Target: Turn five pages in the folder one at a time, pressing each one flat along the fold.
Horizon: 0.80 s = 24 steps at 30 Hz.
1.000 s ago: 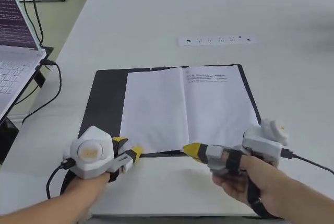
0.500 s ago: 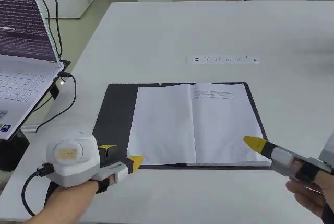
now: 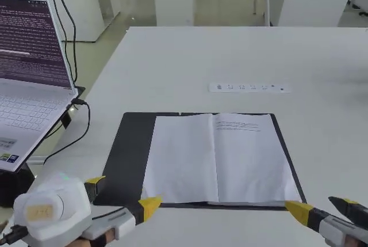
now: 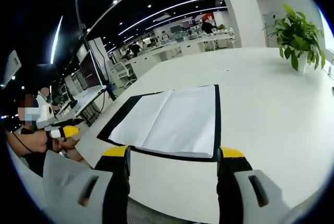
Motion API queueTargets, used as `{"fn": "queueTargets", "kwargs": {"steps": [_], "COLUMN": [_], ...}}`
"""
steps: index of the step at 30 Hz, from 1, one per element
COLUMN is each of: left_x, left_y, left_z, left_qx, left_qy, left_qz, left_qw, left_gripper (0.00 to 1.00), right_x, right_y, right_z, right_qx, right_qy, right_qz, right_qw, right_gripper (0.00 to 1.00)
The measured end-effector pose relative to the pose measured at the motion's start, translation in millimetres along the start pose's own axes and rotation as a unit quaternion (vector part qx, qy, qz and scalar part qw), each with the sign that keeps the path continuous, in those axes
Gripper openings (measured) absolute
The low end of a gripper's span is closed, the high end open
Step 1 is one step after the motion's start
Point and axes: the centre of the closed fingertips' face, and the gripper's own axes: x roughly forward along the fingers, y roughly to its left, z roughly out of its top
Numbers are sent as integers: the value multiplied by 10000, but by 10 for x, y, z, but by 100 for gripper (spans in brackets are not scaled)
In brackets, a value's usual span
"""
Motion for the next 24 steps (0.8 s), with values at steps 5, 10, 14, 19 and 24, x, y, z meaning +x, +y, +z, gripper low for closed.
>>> {"fn": "queueTargets", "kwargs": {"steps": [5, 10, 14, 19, 24], "left_x": [-10, 2, 22, 69, 184], "left_y": [-62, -80, -78, -81, -140], "left_z": [-28, -8, -43, -49, 10], "left_qx": [176, 259, 306, 273, 385], "left_qy": [143, 170, 287, 325, 377], "left_qz": [-62, -95, -88, -92, -171], "left_qw": [9997, 9995, 9991, 9991, 9984], "left_gripper": [82, 85, 91, 90, 90], "right_x": [-39, -90, -112, -91, -61], "right_y": [-36, -109, -202, -190, -174], "right_z": [67, 31, 21, -51, -55], "right_qx": [129, 176, 263, 282, 114], "right_qy": [-176, -205, -228, -130, -68], "right_qz": [-7, -62, -76, -47, -18], "right_qw": [9998, 9996, 9994, 9995, 9999], "right_gripper": [67, 67, 68, 69, 77]}}
